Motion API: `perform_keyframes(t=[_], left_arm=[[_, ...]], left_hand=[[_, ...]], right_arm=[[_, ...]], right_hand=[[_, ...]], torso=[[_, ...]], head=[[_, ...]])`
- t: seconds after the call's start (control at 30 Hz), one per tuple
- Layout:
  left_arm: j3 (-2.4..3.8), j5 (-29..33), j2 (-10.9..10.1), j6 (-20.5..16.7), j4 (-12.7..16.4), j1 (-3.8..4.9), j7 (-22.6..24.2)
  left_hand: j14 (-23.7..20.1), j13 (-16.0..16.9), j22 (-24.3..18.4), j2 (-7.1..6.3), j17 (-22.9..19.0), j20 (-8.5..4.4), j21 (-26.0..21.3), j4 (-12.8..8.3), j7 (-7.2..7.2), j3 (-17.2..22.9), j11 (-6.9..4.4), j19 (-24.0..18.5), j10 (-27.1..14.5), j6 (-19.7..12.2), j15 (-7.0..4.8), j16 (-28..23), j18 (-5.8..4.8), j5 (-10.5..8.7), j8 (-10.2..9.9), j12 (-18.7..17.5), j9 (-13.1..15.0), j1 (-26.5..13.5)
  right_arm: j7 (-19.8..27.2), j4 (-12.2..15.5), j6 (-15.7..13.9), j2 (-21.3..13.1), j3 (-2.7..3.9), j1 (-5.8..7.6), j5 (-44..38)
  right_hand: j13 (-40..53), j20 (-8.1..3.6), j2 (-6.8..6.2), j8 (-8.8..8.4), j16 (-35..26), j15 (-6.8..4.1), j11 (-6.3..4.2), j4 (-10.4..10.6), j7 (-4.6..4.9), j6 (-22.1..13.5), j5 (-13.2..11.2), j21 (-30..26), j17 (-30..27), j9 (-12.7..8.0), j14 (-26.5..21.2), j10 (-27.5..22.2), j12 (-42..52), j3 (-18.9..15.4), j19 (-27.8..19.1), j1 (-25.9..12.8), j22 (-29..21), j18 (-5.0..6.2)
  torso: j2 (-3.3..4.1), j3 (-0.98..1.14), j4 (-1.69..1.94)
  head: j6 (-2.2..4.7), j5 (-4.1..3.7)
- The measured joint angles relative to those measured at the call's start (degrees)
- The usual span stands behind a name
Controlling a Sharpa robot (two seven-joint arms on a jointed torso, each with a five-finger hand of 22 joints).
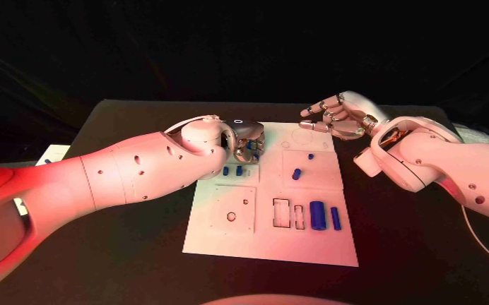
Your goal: Assemble the parts on the task board
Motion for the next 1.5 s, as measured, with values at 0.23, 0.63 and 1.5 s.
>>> perform_keyframes(t=[0.23,0.63,1.5], left_arm=[[0.06,-0.1,0.2,0.0,-0.1,-0.10,-0.1],[0.10,-0.1,0.0,-0.4,-0.1,-0.27,0.1],[2.54,5.3,-11.1,-7.2,8.8,-0.58,1.0]], left_hand=[[0.0,0.0,1.2,0.38,-0.4,-0.09,1.0,-1.0,-0.11,2.4,-0.43,0.1,1.9,1.8,-0.41,0.2,0.00,0.00,-0.1,-1.1,-0.1,-0.4],[0.0,-0.1,2.8,0.27,-1.2,-0.09,2.6,-4.3,0.29,7.6,-0.02,0.1,3.0,2.8,-0.41,0.4,-0.65,-0.06,-1.4,-4.0,-0.7,-0.5],[0.0,-0.2,4.0,-0.68,-2.8,0.12,5.3,-5.3,0.51,9.2,0.19,0.3,3.6,3.4,-0.40,0.4,-0.62,-0.05,-2.2,-5.1,-1.1,-2.8]], right_arm=[[0.0,0.0,0.0,0.0,0.00,0.00,0.0],[0.0,0.0,0.0,0.0,0.00,0.00,0.0],[0.0,-0.2,0.0,-0.1,0.00,-0.13,0.0]], right_hand=[[0.0,0.00,0.00,0.00,0.0,0.00,0.00,0.0,0.00,0.0,0.0,0.0,0.0,0.0,0.0,0.0,0.0,0.0,0.0,0.0,0.0,0.00],[0.0,0.00,0.00,0.00,0.0,0.00,0.00,0.0,0.00,0.0,0.0,0.0,0.0,0.0,0.0,0.0,0.0,0.0,0.0,0.0,0.0,0.00],[0.0,0.00,0.01,0.00,0.0,0.00,0.00,0.0,0.00,0.0,0.0,0.0,0.0,0.0,0.0,0.0,0.0,0.0,0.0,0.0,0.0,0.00]], torso=[[0.01,0.02,0.01],[-0.02,0.02,0.04],[-0.17,0.08,0.43]], head=[[-0.04,-0.07],[-0.10,-0.07],[0.32,-0.15]])
